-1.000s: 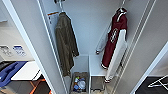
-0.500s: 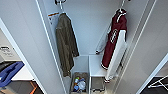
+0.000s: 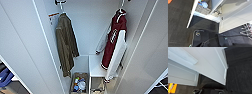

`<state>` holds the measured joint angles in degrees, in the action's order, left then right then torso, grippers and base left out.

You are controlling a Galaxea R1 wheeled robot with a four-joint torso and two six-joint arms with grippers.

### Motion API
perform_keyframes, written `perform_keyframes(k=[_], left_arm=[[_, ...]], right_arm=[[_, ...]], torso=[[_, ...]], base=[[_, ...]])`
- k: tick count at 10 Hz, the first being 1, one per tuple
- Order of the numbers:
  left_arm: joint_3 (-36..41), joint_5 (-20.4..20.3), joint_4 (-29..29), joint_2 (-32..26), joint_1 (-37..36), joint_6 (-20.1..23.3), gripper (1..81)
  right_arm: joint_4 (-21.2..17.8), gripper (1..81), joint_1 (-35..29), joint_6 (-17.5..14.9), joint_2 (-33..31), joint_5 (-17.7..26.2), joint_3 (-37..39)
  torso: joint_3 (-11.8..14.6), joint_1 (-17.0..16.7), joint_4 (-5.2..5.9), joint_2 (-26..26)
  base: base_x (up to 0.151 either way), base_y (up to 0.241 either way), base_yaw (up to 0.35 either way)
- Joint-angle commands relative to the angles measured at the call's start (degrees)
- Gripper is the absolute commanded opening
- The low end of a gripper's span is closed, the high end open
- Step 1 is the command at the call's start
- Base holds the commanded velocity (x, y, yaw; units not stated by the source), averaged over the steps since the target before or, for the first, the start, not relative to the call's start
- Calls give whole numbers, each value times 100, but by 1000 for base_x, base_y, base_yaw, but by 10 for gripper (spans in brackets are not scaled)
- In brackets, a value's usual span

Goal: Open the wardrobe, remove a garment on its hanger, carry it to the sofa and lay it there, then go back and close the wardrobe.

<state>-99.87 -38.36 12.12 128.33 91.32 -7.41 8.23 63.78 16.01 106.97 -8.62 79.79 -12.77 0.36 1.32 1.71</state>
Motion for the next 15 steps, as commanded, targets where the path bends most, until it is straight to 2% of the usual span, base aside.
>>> perform_keyframes(k=[1,3,6,8,10,12,15], left_arm=[[-1612,951,-158,1254,101,-226,811],[-2107,1339,168,1739,92,-225,811],[-3169,1901,230,2592,40,-217,811],[-3855,2280,230,3146,-48,-208,811],[-4330,2728,230,3524,-188,-182,811],[-4804,2904,230,3858,-277,-155,811],[-5350,3080,238,4236,-329,2,811]], right_arm=[[-454,811,1650,-19,2355,124,2458],[-445,811,1888,-36,2927,141,3075],[-392,811,2179,-54,4008,176,4349],[-76,811,2407,-45,4571,185,5114],[55,811,2661,-54,5089,176,5878],[248,811,2803,-54,5687,177,6660],[302,811,2847,-45,6479,193,7822]], torso=[[0,0,0,0],[0,0,0,0],[2,-4,0,2],[4,-6,0,5],[6,-9,0,9],[9,-9,0,11],[11,-11,0,13]], base=[[0,0,0],[0,0,0],[0,0,0],[0,0,0],[0,0,0],[0,0,0],[0,0,0]])
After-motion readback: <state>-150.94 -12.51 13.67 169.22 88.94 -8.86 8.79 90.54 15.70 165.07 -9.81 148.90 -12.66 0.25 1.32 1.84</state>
